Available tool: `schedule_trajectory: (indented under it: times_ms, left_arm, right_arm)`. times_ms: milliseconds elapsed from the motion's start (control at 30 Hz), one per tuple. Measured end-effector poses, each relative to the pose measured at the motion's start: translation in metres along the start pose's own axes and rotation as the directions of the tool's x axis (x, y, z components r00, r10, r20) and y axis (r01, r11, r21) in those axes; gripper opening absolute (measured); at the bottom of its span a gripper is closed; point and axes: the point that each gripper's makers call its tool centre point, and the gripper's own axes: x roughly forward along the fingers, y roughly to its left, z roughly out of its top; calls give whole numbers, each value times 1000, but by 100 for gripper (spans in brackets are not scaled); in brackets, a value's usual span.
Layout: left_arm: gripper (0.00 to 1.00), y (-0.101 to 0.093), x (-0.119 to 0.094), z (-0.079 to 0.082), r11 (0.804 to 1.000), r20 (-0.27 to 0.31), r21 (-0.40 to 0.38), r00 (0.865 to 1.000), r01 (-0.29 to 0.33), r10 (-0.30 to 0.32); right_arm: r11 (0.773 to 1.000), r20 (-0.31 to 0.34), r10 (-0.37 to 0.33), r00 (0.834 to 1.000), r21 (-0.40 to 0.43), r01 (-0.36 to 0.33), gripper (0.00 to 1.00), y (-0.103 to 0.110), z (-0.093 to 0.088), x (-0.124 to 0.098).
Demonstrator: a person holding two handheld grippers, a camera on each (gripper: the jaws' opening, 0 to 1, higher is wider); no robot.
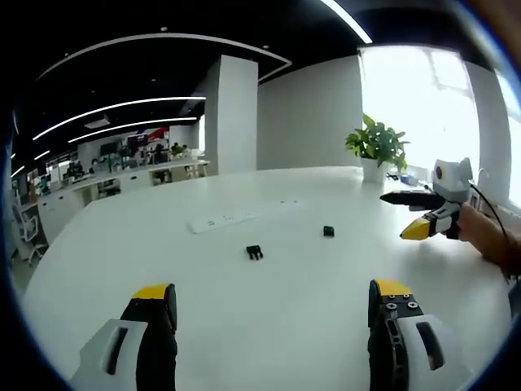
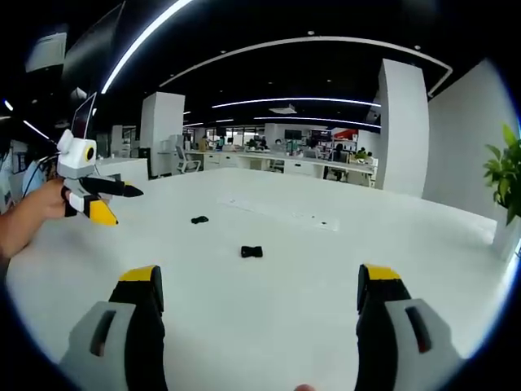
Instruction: Snap the two parts of the plastic buckle together until the buckle closes and remains connected.
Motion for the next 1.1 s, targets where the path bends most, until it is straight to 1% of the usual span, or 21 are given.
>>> schedule_trajectory:
  times_ms: [233,367,533,900,967,1100]
  left_arm:
    - [99,-5,0,-4,1000,-12,11,1000,8,-8]
    - [99,-6,1,-4,1000,-14,15,1000,15,-15]
    - [99,-4,-2,-2,1000,-10,10,1000,11,-11]
    - [99,-1,-4,3,1000,5,21,1000,7,-7]
    - [99,3,-1,2,1000,1,5,1000,8,-8]
    - [99,3,2,-1,1000,-11,13,1000,6,-5]
  right_arm:
    - [1000,-6,2,1000,-10,-2,100,2,-2,0]
    - [1000,-1,-2,1000,-27,2,100,0,-1,0]
    - [1000,-9,0,1000,-16,0,100,-2,-2,1]
    - [1000,12,15,1000,-18,-15,100,2,8,-1]
    - [1000,15,18,1000,-12,-18,100,2,8,-1]
    - [999,-18,32,999,-2,-32,99,5,-4,2]
